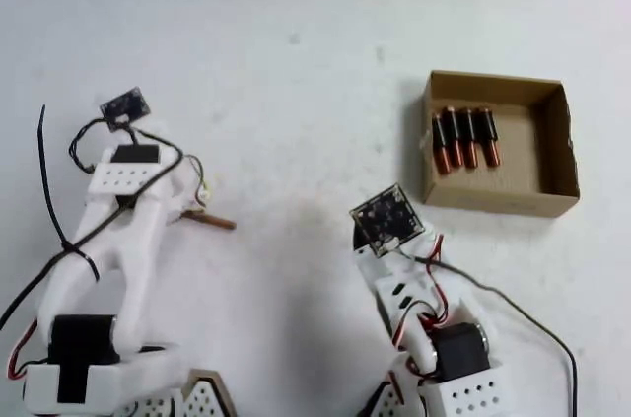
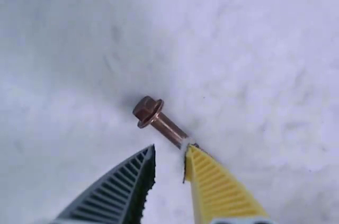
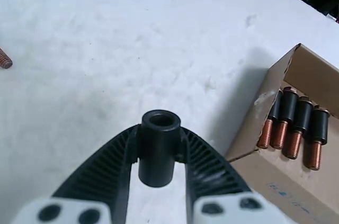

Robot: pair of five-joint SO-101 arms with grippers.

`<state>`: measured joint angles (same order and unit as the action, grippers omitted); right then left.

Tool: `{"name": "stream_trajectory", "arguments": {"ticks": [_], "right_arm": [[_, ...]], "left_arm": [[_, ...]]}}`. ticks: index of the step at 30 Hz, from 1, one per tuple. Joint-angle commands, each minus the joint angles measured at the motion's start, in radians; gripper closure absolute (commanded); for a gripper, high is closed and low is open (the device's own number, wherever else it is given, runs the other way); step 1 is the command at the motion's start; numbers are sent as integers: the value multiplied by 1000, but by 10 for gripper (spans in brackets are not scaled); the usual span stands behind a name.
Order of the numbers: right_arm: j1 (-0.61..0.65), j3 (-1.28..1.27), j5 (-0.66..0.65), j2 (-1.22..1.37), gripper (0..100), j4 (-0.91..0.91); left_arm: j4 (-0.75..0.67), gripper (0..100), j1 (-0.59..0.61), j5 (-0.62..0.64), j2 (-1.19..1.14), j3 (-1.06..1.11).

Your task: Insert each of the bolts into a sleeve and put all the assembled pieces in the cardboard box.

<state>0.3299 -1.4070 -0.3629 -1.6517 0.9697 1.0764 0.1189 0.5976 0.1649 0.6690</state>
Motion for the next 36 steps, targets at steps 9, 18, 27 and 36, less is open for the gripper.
{"name": "stream_trajectory", "arguments": {"ticks": [9, 18, 27, 36], "right_arm": [[-7, 5, 2, -15, 981, -27], [-7, 5, 2, -15, 981, -27], [-7, 5, 2, -15, 981, -27], [-7, 5, 2, -15, 981, -27]], "left_arm": [[-21, 876, 5, 143, 35, -6], [-146, 876, 10, 143, 35, 87], [-216, 876, 7, 144, 35, 127], [-362, 875, 5, 144, 35, 210]]}}
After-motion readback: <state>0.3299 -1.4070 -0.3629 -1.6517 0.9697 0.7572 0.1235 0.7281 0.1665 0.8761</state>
